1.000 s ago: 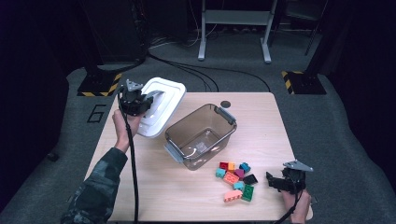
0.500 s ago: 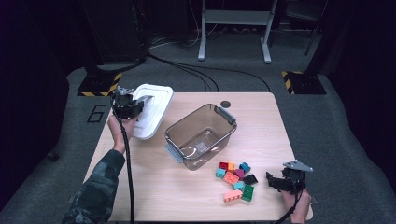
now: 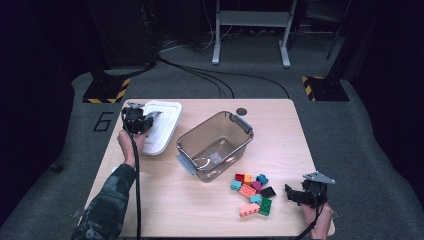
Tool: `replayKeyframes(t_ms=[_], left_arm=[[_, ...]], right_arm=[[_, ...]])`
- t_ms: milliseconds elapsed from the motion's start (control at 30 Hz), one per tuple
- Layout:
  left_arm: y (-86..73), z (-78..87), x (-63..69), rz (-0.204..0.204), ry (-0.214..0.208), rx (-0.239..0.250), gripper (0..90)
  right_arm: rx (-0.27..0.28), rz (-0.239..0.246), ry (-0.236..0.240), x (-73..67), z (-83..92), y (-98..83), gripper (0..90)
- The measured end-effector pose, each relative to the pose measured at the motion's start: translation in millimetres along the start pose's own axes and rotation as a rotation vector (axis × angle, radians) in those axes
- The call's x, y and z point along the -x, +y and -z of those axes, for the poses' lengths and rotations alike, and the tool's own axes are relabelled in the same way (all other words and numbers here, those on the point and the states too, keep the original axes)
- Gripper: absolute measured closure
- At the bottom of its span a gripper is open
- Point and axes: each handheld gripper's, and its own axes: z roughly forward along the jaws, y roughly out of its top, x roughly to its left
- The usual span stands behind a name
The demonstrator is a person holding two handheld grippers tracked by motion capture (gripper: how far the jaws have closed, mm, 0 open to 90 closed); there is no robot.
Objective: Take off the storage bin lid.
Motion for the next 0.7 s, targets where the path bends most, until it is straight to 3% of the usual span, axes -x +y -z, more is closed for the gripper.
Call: replayKeyframes(t_ms=[233,700], left_arm=[[-11.4,-12.5,-1.6,0.007,0.029,-0.016,67.8],[-33.3,-31.9,1.0,0.007,0.043,-0.071,67.8]], right_arm=[[0.000,0.000,0.000,-0.1,0.0,0.0,8.9],[0.000,0.005,0.001,0.0,0.2,-0.2,9.0]])
